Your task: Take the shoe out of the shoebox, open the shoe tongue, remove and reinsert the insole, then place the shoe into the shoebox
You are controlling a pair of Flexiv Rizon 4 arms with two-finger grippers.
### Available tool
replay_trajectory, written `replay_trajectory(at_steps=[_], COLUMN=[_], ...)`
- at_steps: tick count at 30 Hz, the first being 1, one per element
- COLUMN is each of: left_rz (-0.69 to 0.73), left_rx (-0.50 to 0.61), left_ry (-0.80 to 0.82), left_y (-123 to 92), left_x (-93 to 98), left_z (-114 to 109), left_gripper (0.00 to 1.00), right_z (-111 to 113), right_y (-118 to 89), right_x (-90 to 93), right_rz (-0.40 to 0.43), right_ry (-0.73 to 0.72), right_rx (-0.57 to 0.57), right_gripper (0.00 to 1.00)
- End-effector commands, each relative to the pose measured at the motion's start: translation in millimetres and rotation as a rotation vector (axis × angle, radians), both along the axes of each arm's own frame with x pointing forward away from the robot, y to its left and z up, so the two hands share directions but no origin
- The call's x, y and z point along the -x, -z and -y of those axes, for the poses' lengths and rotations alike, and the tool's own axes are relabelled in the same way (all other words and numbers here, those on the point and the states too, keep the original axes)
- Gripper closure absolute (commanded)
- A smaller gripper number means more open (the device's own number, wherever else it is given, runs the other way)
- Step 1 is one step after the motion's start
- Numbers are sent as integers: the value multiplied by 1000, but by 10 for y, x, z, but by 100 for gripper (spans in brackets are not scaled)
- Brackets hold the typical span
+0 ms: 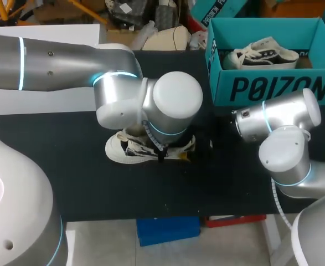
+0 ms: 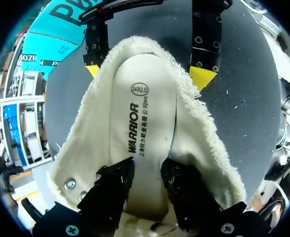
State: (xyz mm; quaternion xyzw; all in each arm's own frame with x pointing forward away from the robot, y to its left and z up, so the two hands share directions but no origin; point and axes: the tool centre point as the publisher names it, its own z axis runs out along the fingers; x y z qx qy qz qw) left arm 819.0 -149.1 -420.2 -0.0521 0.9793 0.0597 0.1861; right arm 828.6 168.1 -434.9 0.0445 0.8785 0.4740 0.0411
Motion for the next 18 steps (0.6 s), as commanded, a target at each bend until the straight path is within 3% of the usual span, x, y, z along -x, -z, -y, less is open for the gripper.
replay_trajectory(at_steps=[1, 4, 5, 6, 11, 18], left_rz=[30, 24, 14, 5, -44, -167], left_rx=[5, 16, 20, 18, 10, 39], left_ry=[7, 16, 22, 30, 48, 109], left_y=[817, 816, 816, 826, 877, 692], left_x=[-286, -288, -288, -288, -258, -123], left_z=[-161, -158, -157, -153, -132, -106], left_gripper=[65, 71, 80, 100, 100, 100], right_z=[-6, -6, -6, -6, -6, -6], right_y=[1, 1, 1, 1, 1, 1], right_x=[-12, -12, -12, -12, -12, -12], right_rz=[-2, -2, -2, -2, -2, -2], right_ry=[1, 1, 1, 1, 1, 1], right_rx=[2, 2, 2, 2, 2, 2], right_gripper=[100, 100, 100, 100, 100, 100])
